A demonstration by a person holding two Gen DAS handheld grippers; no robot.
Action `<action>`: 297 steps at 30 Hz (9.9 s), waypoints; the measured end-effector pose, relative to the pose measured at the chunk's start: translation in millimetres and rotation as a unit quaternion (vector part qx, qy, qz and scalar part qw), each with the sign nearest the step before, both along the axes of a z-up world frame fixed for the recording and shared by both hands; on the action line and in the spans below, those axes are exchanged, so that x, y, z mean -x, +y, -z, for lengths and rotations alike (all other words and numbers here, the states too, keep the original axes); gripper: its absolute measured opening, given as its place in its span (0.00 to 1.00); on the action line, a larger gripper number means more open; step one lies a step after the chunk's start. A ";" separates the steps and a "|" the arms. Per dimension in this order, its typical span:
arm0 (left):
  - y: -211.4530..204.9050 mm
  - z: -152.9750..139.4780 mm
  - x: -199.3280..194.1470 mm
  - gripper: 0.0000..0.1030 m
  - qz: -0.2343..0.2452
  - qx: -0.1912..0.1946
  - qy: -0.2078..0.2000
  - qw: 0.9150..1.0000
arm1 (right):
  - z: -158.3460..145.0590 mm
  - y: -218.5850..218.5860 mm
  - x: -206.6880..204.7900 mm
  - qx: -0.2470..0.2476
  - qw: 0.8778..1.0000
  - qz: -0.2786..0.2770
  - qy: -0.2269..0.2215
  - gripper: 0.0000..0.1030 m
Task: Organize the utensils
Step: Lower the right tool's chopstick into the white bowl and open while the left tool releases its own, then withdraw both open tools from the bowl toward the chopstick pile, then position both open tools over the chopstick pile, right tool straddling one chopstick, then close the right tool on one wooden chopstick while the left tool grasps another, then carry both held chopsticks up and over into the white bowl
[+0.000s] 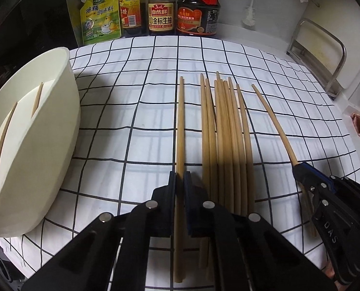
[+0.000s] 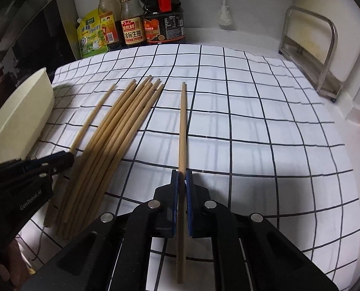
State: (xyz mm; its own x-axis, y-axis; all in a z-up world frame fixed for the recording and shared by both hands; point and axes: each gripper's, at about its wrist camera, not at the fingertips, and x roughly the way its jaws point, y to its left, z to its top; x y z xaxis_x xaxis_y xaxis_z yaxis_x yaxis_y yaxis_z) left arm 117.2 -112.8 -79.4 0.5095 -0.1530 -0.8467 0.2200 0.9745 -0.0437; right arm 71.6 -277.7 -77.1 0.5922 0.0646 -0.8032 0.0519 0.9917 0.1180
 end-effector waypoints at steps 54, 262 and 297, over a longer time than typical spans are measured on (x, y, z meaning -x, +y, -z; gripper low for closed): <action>226.1 -130.1 4.0 0.07 -0.125 0.071 -0.134 0.981 | -105.8 222.5 -52.3 -0.066 0.978 -0.186 -0.067 0.06; -6.8 0.4 -6.9 0.07 0.043 0.014 0.013 0.999 | 0.6 21.1 -0.8 -0.010 1.000 -0.005 0.000 0.06; 145.1 -192.5 1.3 0.07 -0.008 0.117 -0.179 0.977 | -124.8 129.9 -6.6 -0.043 0.991 -0.080 -0.102 0.06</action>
